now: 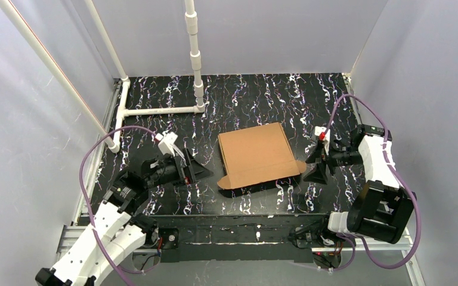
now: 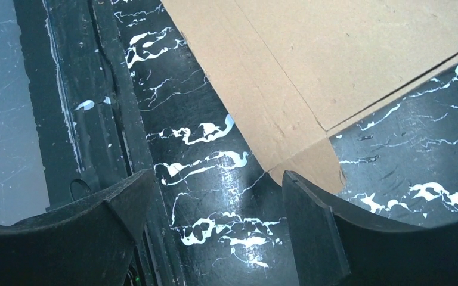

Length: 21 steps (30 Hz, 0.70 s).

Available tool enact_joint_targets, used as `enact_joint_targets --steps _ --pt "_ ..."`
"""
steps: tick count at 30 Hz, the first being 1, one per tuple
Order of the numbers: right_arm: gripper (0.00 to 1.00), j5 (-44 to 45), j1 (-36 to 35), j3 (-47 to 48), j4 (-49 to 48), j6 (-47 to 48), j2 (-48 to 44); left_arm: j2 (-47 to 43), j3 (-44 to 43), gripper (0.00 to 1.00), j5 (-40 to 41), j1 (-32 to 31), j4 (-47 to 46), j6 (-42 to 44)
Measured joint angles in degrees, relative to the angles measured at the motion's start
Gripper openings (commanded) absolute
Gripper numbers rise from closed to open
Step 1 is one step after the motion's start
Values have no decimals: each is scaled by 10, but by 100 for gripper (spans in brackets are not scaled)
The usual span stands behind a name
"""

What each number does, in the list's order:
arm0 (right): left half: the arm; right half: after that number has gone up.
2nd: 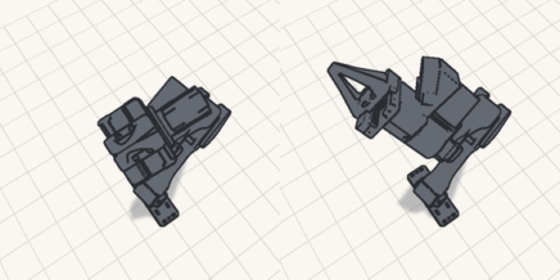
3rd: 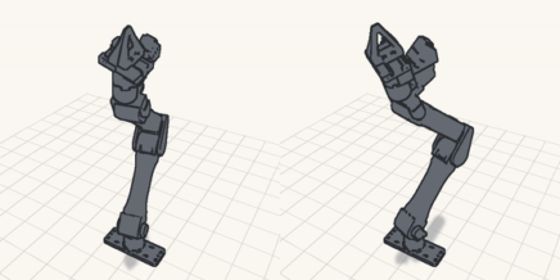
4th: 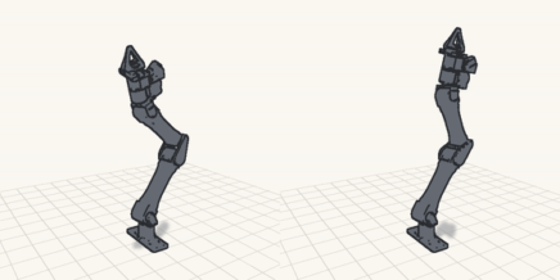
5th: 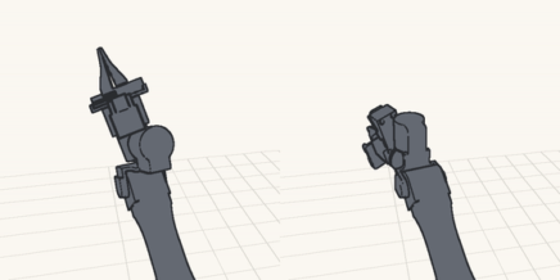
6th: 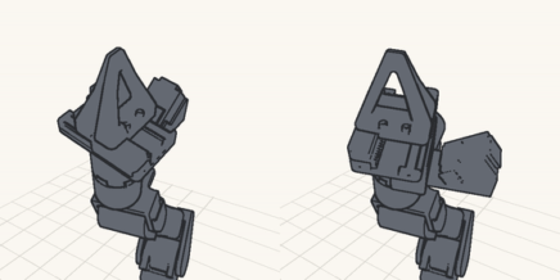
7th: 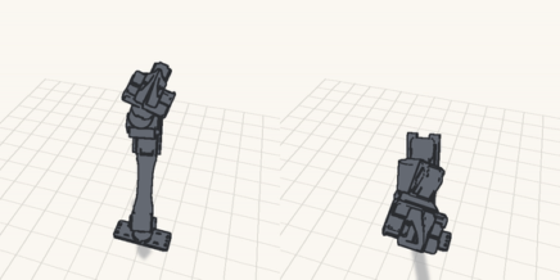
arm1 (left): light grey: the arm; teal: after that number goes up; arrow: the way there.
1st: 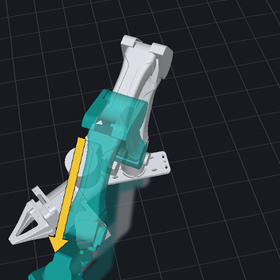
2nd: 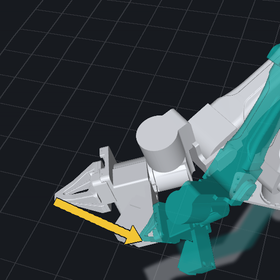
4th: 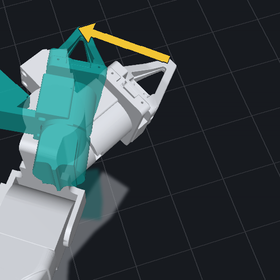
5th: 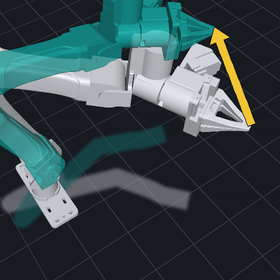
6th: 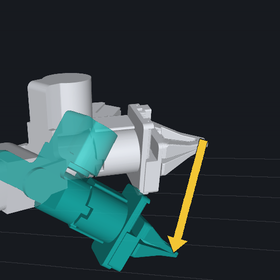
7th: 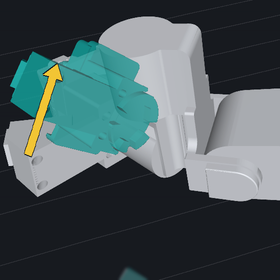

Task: Fold the paper box

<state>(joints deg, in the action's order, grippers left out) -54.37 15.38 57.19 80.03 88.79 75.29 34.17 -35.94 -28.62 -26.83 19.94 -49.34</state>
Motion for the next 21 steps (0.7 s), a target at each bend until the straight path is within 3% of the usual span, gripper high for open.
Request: enact_joint_targets --steps 11,16,21 --pt "87 1 -44 -7 -33 -13 0 86 -72 94 130 -119 94 98" --pt "86 38 -120 -23 -144 -129 -16 103 -45 89 166 -127 73 87" --pt "82 78 -177 -42 -267 -269 -29 149 16 81 173 -127 -40 34"
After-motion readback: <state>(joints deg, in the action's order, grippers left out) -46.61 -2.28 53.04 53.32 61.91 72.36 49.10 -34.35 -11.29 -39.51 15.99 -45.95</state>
